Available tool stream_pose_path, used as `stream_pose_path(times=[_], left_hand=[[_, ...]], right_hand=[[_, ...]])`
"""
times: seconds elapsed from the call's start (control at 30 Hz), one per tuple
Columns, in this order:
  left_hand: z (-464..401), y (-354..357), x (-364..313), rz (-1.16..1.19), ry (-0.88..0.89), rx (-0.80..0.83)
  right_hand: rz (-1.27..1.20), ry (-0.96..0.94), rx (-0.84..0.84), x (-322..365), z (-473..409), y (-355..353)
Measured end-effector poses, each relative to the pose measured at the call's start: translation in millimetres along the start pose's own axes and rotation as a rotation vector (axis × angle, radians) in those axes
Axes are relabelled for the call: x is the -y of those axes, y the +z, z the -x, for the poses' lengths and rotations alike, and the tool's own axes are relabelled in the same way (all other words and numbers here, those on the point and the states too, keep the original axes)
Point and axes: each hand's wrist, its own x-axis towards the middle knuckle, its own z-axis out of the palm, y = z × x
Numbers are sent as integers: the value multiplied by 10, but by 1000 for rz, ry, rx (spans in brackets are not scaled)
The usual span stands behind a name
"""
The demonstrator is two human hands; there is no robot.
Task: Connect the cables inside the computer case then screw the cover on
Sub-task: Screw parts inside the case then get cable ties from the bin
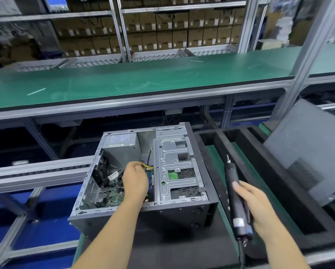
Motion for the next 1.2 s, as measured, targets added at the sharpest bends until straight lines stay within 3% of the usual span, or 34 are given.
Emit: stream_pose_path(times=[0.1, 0.2, 0.3, 0.4, 0.5, 0.6, 0.63, 0.7, 0.8, 0.83, 0.9, 1.03, 1.2], left_hand=[[23, 159, -275, 367, -257, 118], [142, 300, -570, 723, -450, 362], [338, 433, -779, 605, -380, 615], [465, 577, -828, 353, -249, 729], [523, 655, -746, 372, -260, 688], [528, 712, -669, 488, -356, 587], [520, 719, -650, 518, -393, 561], [473, 711, -619, 564, -479, 519], [419, 631, -626, 680, -605, 544], [423, 596, -639, 724, -639, 559], [453, 536, -648, 743, -679, 620], [446, 434, -684, 772, -716, 736], [254, 154, -666, 629, -589, 870]], right_hand=[[-163, -7, 98, 437, 55, 132], [-210, -85, 298, 674, 130, 380], [65, -243, 331, 794, 200, 540], [386, -415, 242, 883, 234, 610], [568, -505, 193, 878, 279, 715], [530, -888, -294, 706, 454, 856], [454, -990, -365, 593, 537, 904], [275, -888, -264, 308, 750, 1061], [-131, -225, 54, -3, 843, 1269], [-271, -106, 85, -29, 802, 1305], [-407, -140, 25, -17, 677, 1322], [-357, -357, -77, 133, 572, 1389], [-542, -323, -69, 314, 455, 1471]])
